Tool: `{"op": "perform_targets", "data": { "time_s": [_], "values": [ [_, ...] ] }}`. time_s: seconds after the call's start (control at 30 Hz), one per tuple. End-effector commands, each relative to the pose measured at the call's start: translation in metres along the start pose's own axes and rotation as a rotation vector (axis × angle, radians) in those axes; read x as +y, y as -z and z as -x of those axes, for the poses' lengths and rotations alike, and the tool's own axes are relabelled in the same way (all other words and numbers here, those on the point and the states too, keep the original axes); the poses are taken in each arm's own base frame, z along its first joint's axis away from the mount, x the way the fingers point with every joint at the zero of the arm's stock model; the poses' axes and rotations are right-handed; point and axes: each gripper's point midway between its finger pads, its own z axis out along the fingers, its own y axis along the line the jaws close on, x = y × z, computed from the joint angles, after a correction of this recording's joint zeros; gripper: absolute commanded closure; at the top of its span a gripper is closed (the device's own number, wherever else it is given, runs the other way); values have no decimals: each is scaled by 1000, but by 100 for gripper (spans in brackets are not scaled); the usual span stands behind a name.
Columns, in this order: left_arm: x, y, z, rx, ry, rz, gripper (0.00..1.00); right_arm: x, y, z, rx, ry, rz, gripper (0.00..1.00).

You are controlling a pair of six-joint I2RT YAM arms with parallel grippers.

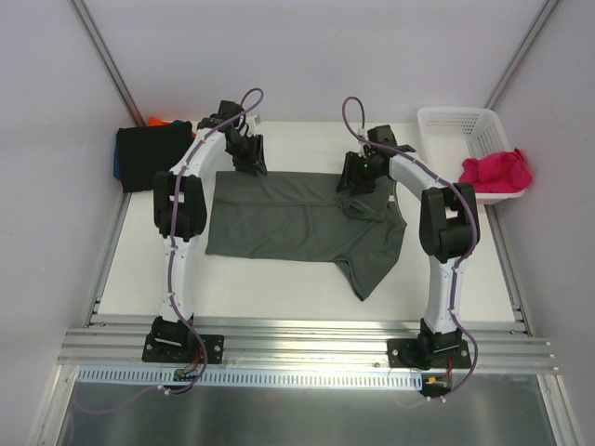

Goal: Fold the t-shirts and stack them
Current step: Fold the tshirt

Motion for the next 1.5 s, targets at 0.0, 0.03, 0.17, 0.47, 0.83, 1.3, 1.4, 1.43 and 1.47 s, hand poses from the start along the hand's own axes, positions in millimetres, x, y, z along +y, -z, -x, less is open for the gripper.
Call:
{"op": "perform_targets", "data": {
  "time_s": [0.0, 0.03, 0.17, 0.47, 0.83, 1.3, 1.4, 1.43, 1.47],
  "values": [
    [-18, 47, 24, -88, 8, -51, 60, 20, 15, 7, -23, 24, 13, 47],
    [-18, 47, 26, -91, 19, -59, 60, 22, 17, 2, -16, 31, 10, 47],
    [-15, 53, 38, -120, 32, -77, 60, 55, 36, -19, -3, 99, 21, 46],
    [-11, 83, 46, -163, 52, -101, 59, 111, 49, -61, 40, 108, 93, 46],
    [-21, 86, 43, -154, 62, -129, 60, 54, 47, -17, -53, 130, -10, 46],
    [-20, 87, 26, -128, 51, -95, 60, -2, 9, -4, -18, 55, -49, 46],
    [-20, 89, 26, -130, 46, -92, 60, -1, 13, -14, 5, 51, -57, 46],
    [-20, 88, 26, -128, 48, -94, 60, 4, 20, -14, 0, 60, -58, 46],
    [-20, 89, 28, -134, 48, -98, 60, 7, 26, -19, 9, 65, -62, 46]
  ]
}}
